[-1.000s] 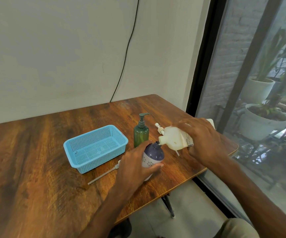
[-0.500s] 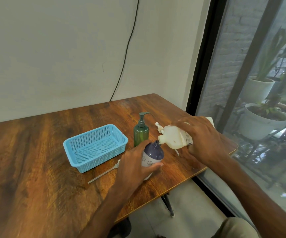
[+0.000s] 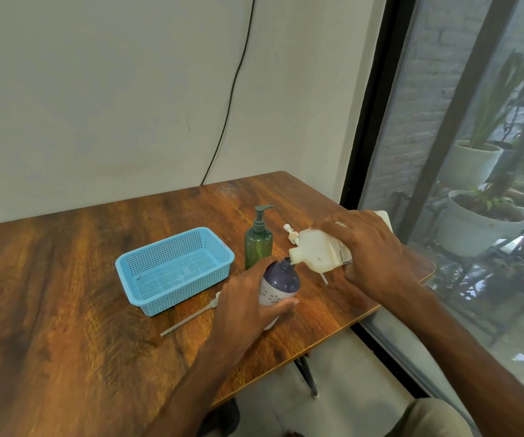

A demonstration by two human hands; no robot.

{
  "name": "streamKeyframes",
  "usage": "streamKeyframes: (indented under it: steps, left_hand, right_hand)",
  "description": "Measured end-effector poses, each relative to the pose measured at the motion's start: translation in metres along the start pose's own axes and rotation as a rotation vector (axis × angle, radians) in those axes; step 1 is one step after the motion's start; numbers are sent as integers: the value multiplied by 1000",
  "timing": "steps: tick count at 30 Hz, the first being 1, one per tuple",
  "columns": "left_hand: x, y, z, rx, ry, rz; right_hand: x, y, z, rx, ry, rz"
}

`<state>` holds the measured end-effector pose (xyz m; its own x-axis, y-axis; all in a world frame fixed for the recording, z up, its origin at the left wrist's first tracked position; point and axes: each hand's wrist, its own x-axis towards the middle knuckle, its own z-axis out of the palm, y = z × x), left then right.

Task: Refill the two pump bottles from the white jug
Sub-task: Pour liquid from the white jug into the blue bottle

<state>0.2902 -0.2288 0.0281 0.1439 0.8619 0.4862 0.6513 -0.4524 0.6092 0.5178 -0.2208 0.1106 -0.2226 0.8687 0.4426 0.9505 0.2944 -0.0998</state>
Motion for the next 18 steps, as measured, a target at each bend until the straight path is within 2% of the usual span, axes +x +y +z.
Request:
streamKeyframes:
  steps: [18]
  left_hand:
    - [0, -1, 2, -16, -5, -21]
  right_hand:
    - [1, 0, -2, -14, 7, -29]
